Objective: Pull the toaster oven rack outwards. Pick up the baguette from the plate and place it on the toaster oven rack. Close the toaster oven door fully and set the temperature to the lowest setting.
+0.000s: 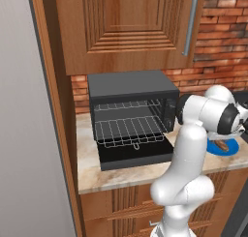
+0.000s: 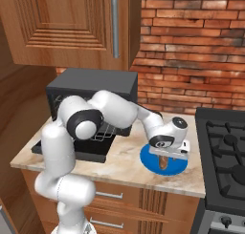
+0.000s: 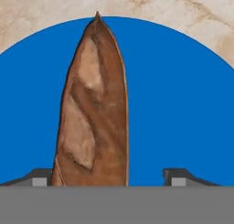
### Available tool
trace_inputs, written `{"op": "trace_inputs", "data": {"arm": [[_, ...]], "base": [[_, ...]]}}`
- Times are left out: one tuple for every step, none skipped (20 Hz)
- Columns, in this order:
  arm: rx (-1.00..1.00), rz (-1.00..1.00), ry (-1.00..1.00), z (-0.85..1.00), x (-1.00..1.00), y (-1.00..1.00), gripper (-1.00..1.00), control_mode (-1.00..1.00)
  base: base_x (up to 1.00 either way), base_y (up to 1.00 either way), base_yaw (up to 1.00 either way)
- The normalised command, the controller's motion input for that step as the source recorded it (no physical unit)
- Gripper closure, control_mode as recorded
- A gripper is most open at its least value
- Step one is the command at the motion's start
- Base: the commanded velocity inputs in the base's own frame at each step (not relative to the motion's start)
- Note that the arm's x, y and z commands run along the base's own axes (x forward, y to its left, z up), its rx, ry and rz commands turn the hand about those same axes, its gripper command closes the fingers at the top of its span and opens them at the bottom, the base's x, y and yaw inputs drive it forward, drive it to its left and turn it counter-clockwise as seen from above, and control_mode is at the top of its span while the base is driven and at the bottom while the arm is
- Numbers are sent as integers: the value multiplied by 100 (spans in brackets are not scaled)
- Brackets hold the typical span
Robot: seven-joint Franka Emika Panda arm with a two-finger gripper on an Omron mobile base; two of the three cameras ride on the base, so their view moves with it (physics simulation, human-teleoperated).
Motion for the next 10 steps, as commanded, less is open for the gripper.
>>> {"op": "trace_inputs", "data": {"arm": [[0, -3, 0, -38, 0, 6, -100, -100], [0, -3, 0, -37, 0, 8, -100, -100], [-3, -4, 0, -39, 0, 16, -100, -100], [-4, -5, 0, -36, 0, 23, -100, -100], [-4, -6, 0, -32, -6, 24, -100, -100], [-5, -8, 0, -31, -20, 30, 100, -100], [-8, -11, 0, -34, -27, 39, 100, -100], [-9, -13, 0, -38, -30, 44, 100, -100], [-10, -14, 0, -45, -28, 51, 100, -100], [-10, -14, 0, -48, -24, 50, 100, -100]], "base": [[0, 0, 0], [0, 0, 0], [0, 0, 0], [0, 0, 0], [0, 0, 0], [0, 0, 0], [0, 0, 0], [0, 0, 0], [0, 0, 0], [0, 0, 0]]}}
